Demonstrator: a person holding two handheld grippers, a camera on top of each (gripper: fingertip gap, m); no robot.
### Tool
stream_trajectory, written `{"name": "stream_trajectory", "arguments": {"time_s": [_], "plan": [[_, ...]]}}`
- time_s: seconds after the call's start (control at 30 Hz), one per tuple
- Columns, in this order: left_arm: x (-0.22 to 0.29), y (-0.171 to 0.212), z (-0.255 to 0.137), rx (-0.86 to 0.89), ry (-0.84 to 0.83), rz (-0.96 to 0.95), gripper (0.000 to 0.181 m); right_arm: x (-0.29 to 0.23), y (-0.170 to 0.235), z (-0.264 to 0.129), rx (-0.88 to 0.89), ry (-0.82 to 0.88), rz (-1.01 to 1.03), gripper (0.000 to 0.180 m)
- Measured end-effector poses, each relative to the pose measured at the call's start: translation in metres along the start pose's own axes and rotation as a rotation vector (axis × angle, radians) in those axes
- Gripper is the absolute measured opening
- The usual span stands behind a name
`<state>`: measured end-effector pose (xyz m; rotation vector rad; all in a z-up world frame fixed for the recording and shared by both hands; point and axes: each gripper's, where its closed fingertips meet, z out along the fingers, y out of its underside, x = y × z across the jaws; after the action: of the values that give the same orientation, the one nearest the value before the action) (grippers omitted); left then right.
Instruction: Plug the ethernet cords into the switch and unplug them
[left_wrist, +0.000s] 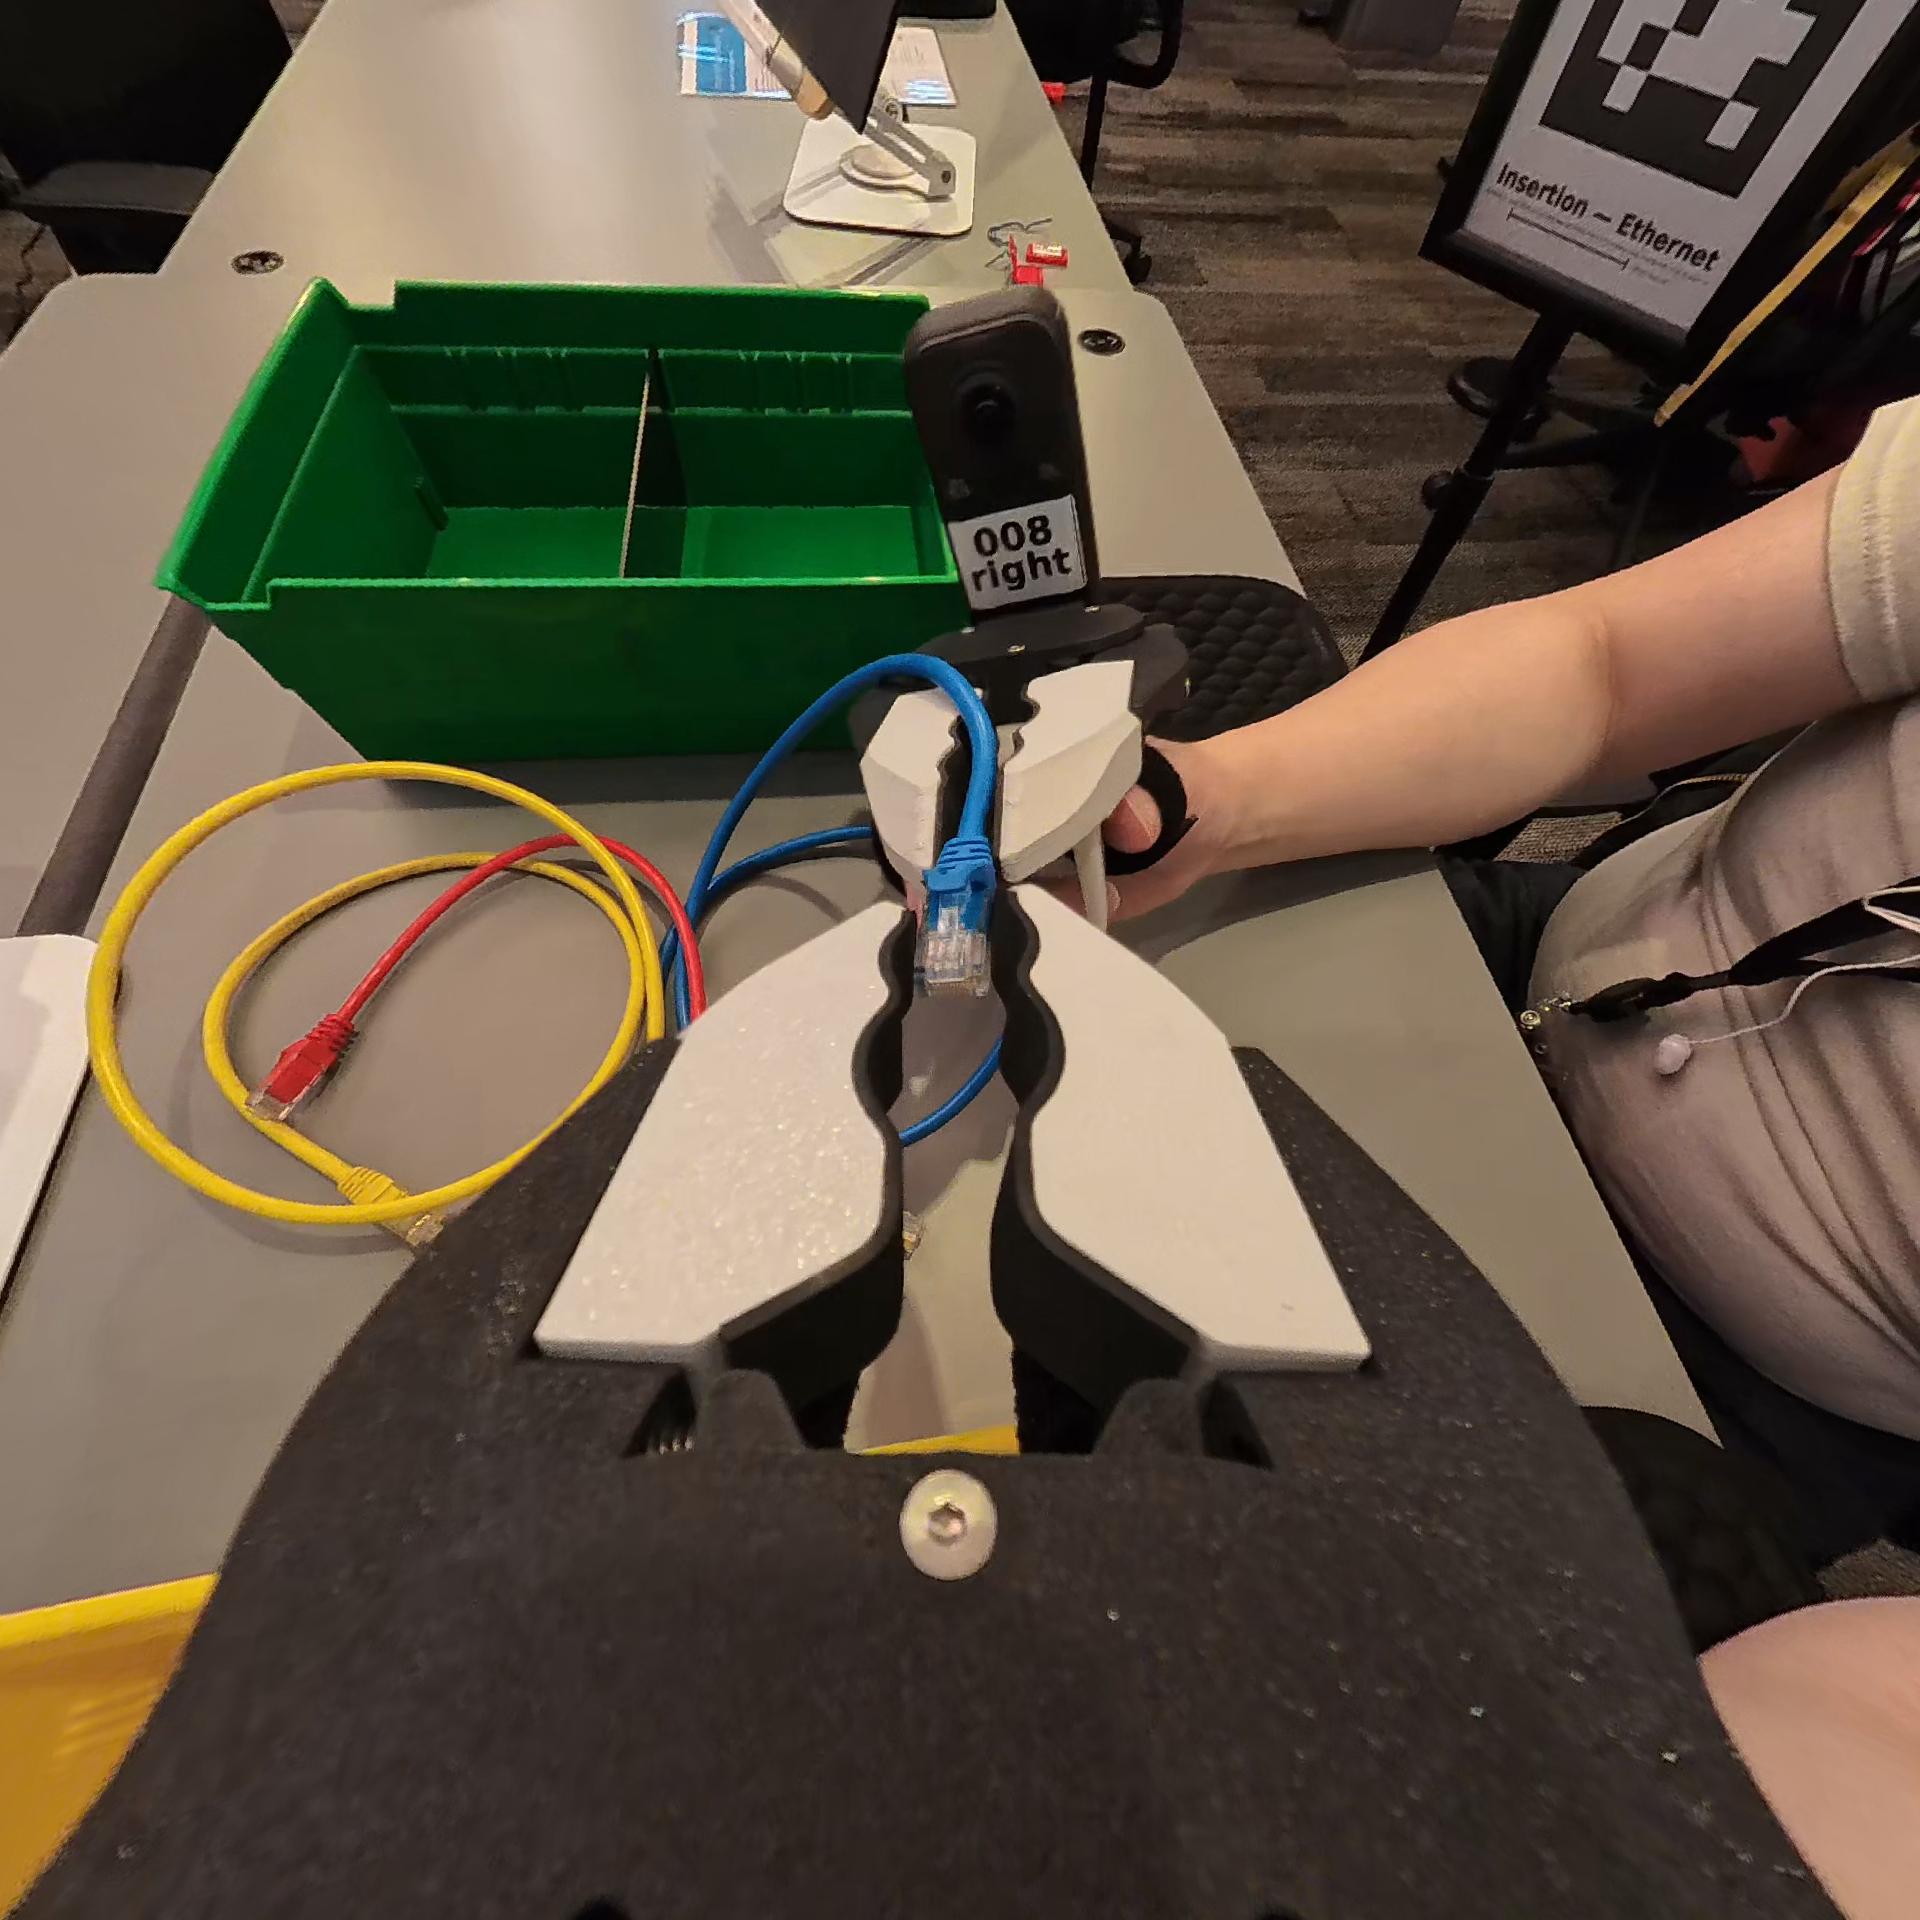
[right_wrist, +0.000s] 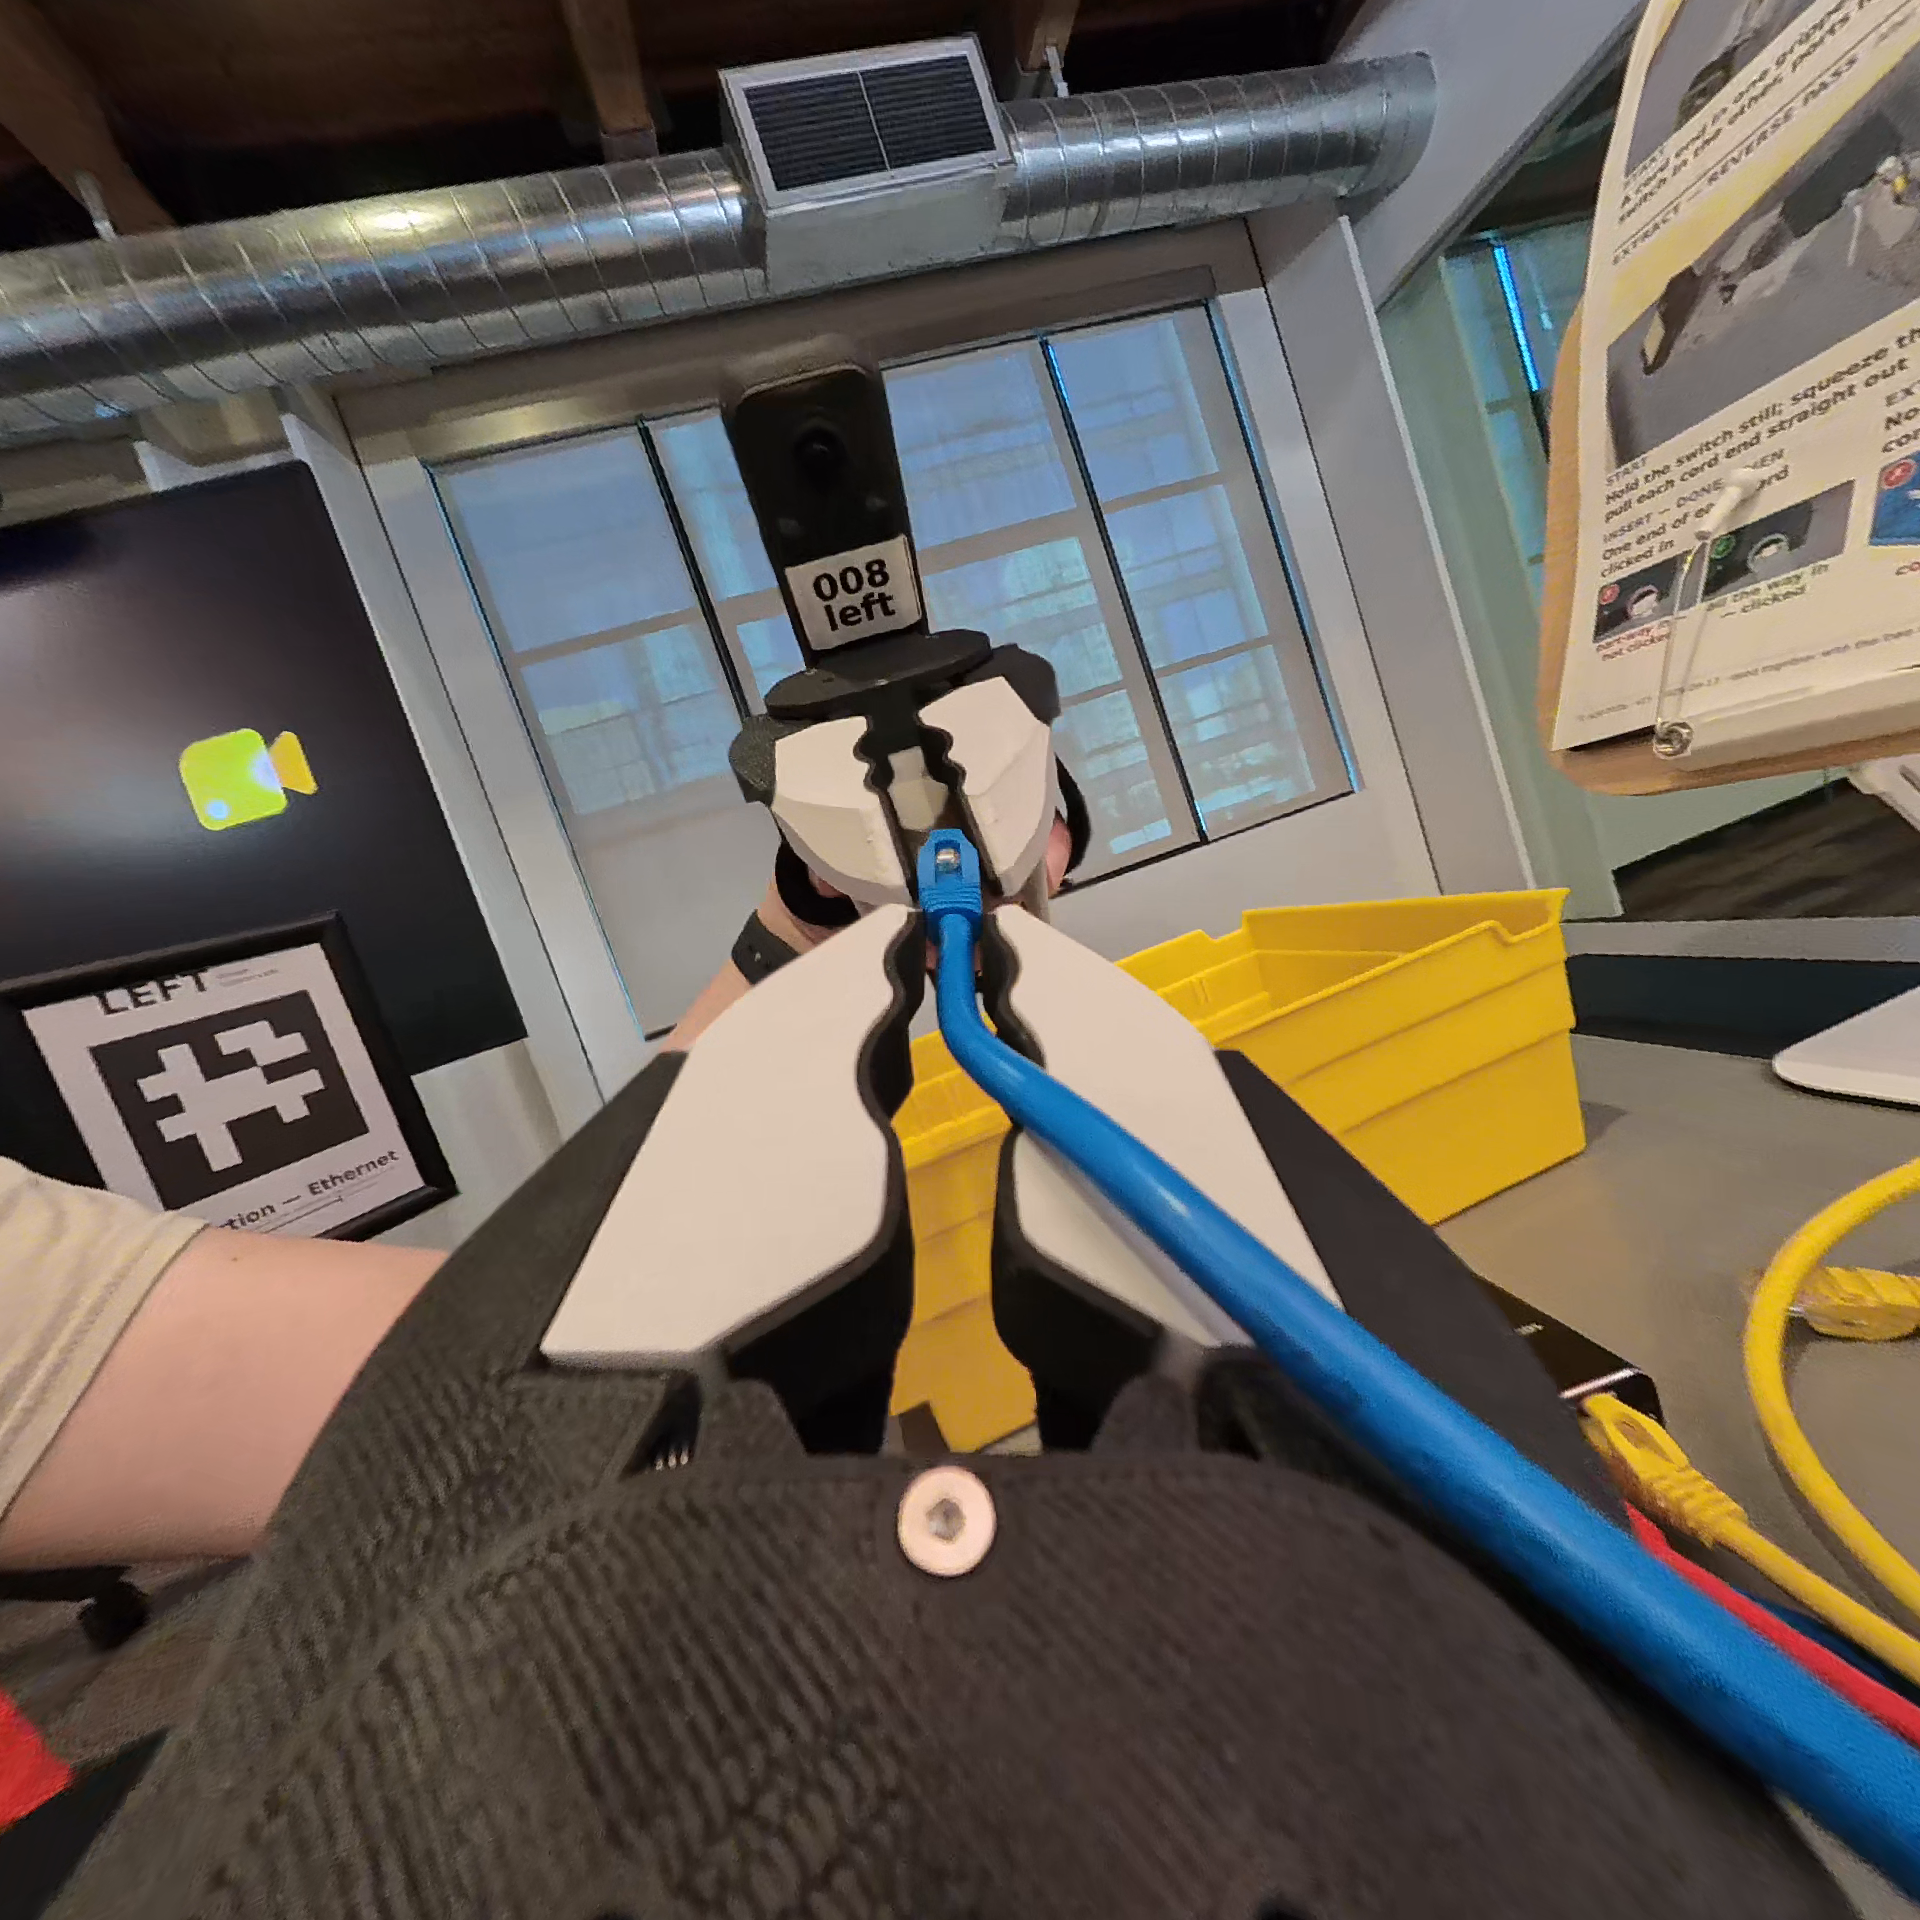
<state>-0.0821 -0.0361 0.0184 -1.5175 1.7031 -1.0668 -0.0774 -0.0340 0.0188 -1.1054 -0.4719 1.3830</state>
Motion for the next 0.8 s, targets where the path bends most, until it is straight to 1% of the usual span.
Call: {"name": "stream_trajectory", "arguments": {"time_s": [0.13,0.17,0.23,0.3,0.33,0.43,0.53,0.67,0.8], "plan": [[0.003,-0.001,-0.001,0.012,0.026,0.001,0.014,-0.003,0.0,0.0,-0.021,0.001,-0.04,0.011],[0.003,-0.002,-0.003,0.014,0.012,0.015,0.016,-0.004,0.001,0.001,-0.026,-0.003,-0.04,0.01],[-0.008,-0.004,-0.013,0.03,-0.09,0.043,0.036,-0.005,0.0,0.001,-0.024,-0.006,-0.034,0.01],[-0.009,-0.005,-0.029,0.065,-0.134,0.058,0.053,-0.004,-0.001,0.001,-0.027,0.0,-0.024,0.01],[-0.009,-0.003,-0.037,0.068,-0.154,0.058,0.057,-0.003,-0.001,0.001,-0.03,0.001,-0.018,0.01],[-0.016,0.006,-0.056,0.042,-0.24,0.05,0.057,0.0,-0.011,0.007,-0.043,0.003,0.007,0.01],[-0.019,0.009,-0.066,0.06,-0.262,0.024,0.056,0.003,-0.029,0.019,-0.063,-0.011,0.034,0.01],[-0.027,0.02,-0.064,0.007,-0.286,-0.011,0.055,0.0,-0.049,0.031,-0.116,-0.1,0.071,0.01],[-0.041,0.041,-0.052,-0.123,-0.324,-0.047,0.052,-0.005,-0.057,0.018,-0.096,-0.205,0.169,0.01]]}}
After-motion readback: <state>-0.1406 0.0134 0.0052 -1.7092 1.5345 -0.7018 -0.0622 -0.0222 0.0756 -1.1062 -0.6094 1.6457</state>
